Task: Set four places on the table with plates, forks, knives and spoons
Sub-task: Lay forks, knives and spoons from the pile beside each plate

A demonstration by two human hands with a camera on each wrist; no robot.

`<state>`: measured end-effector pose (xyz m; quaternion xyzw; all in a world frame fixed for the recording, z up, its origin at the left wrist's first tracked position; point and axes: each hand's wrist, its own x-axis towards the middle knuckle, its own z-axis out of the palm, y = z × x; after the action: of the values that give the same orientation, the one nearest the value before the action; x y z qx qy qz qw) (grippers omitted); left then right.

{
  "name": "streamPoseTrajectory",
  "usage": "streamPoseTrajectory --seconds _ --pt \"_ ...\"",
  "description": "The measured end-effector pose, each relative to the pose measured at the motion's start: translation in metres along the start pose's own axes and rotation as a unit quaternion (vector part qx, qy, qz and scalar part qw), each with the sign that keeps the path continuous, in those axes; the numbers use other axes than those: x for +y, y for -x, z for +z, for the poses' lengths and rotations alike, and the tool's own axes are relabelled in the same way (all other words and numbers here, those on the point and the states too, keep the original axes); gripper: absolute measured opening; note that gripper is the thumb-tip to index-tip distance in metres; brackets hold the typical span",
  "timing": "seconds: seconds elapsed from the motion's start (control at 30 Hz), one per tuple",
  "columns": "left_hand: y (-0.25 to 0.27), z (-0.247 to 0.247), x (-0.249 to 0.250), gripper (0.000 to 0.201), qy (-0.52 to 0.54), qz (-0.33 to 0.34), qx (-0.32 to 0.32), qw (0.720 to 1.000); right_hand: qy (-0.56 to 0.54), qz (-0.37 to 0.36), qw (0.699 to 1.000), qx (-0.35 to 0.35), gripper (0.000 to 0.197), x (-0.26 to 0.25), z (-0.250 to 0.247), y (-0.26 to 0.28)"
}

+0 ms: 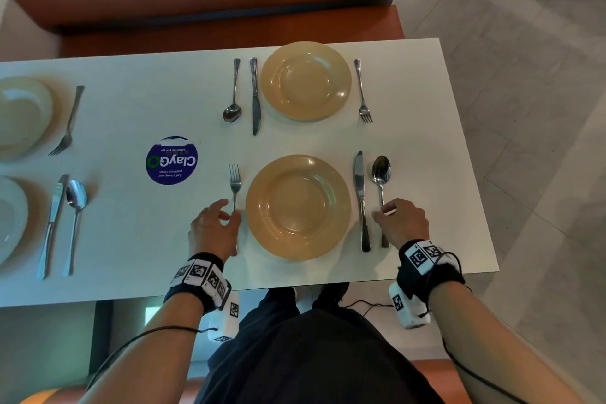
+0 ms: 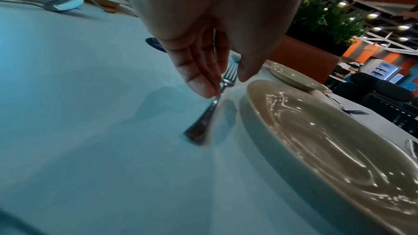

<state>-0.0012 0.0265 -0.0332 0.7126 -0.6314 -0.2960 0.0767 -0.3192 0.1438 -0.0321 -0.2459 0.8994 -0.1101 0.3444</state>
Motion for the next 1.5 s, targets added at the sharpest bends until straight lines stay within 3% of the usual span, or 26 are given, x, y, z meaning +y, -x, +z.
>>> streamPoseTrajectory --seconds 0.27,0.57,0.83,0.9,1.5 --pt "0.045 -0.021 -0.086 0.029 -0.016 -0.04 0.028 0.999 -0.004 0.018 1.0 -0.016 0.017 0.022 -0.001 0.001" --pt "0.146 -0.012 -0.166 0.027 0.009 -0.173 -0.01 0.985 0.004 0.005 1.0 -0.001 0.005 0.024 0.0 0.002" --pt "0.18 0.004 -0.157 0.032 0.061 -0.224 -0.027 0.972 0.006 -0.007 1.0 -0.003 0.013 0.029 -0.001 0.0" --pt "0.18 0.006 -0.156 0.039 0.053 -0.21 -0.023 0.976 0.005 -0.009 1.0 -0.002 0.013 0.03 -0.002 -0.001" --pt "0.175 0.007 -0.148 0.035 0.029 -0.193 -0.054 0.979 0.007 -0.012 1.0 0.007 0.013 0.032 0.001 -0.005"
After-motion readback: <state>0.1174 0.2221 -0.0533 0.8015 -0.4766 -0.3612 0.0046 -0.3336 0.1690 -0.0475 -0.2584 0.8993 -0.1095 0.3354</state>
